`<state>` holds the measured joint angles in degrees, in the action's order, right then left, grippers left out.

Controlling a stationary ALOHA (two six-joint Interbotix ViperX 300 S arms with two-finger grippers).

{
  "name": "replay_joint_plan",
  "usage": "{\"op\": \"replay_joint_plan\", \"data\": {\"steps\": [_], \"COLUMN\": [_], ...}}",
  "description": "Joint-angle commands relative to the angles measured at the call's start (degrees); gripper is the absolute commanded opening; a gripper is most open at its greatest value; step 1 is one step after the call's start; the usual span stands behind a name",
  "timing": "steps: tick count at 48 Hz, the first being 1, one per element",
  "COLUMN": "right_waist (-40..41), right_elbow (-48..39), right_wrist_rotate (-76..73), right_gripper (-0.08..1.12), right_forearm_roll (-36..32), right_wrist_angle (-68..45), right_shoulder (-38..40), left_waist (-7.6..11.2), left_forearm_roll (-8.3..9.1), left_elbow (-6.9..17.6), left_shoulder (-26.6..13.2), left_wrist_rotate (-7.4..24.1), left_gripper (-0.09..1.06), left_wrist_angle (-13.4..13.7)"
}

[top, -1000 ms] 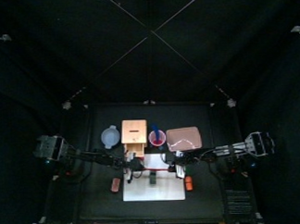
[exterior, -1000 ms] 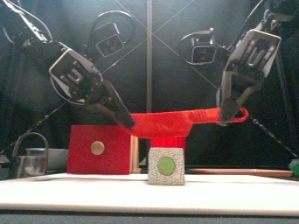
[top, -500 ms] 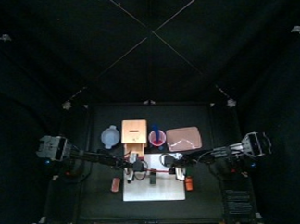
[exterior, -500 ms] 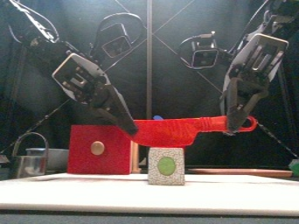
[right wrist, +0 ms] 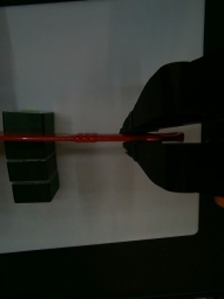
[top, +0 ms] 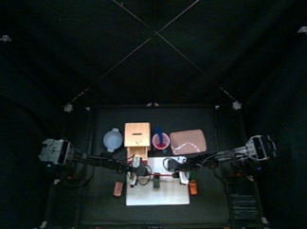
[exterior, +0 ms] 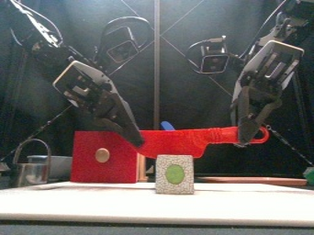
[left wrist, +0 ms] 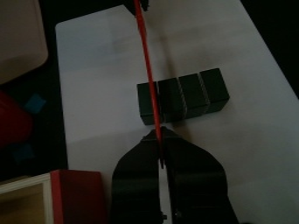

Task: Place sushi on board then cut the sushi with the knife then place the pieces on the plate
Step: Cut the sushi into 4 pieces

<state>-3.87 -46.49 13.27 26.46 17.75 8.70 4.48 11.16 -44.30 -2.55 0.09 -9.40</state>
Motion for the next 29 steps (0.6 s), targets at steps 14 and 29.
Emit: {"op": "replay_joint_plan", "data": {"steps": [14,29], "right_waist": [0.09,0.18], "right_elbow": [2.55,2.64], "right_wrist_rotate": [0.09,0.18], "right_gripper": [0.22,0.22], "right_forearm_roll": [-1.05,-1.32], "right_wrist_angle": [-0.79,-0.79], "right_shoulder": [0.35,-0.7], "left_waist": [0.18,0.0], "left_forearm_roll": [0.53,0.53], "left_elbow": [2.2,2.02], "left_shoulder": [0.18,-0.26], "left_wrist_rotate": [0.35,0.35], "left_gripper": [0.26,0.26], "left_wrist_angle": [-0.18,-0.09]}}
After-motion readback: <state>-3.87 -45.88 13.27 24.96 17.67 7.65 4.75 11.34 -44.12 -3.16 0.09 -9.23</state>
